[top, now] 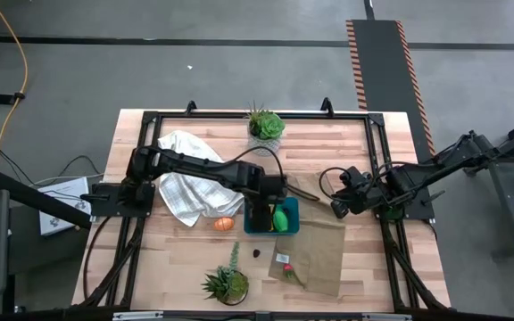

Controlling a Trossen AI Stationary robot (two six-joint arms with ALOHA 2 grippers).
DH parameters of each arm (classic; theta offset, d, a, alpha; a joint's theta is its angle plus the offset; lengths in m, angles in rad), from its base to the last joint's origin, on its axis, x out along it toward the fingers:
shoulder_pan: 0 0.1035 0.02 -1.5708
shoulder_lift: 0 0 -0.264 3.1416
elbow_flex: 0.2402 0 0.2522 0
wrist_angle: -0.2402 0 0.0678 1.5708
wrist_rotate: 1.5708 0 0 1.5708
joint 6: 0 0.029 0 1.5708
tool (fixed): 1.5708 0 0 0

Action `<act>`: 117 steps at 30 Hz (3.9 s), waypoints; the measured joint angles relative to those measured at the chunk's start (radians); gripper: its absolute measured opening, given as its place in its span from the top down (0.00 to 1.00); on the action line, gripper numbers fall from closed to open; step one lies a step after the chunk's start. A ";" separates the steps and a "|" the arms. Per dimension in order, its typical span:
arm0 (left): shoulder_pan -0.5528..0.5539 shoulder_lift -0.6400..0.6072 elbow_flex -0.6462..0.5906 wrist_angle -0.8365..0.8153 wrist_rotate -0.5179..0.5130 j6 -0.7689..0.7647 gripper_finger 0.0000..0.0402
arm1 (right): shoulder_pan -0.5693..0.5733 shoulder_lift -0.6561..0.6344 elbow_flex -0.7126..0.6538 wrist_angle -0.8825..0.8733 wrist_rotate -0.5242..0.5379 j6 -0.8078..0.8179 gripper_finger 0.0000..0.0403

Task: Pick and placing Produce into tupperware
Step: Put the blueberry into the blue bin, then put the brown croissant into the blue bin

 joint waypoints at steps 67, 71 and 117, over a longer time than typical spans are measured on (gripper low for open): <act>0.115 -0.488 -0.002 -0.593 -0.096 -0.031 1.00 | 0.000 0.000 0.000 0.086 -0.006 -0.045 0.80; 0.047 -0.582 -0.107 -0.527 -0.145 -0.115 0.99 | 0.000 0.000 0.000 0.091 -0.006 -0.046 0.80; -0.216 -0.881 -1.042 0.471 -0.119 -0.290 0.79 | 0.000 0.000 0.000 0.114 0.007 -0.049 0.80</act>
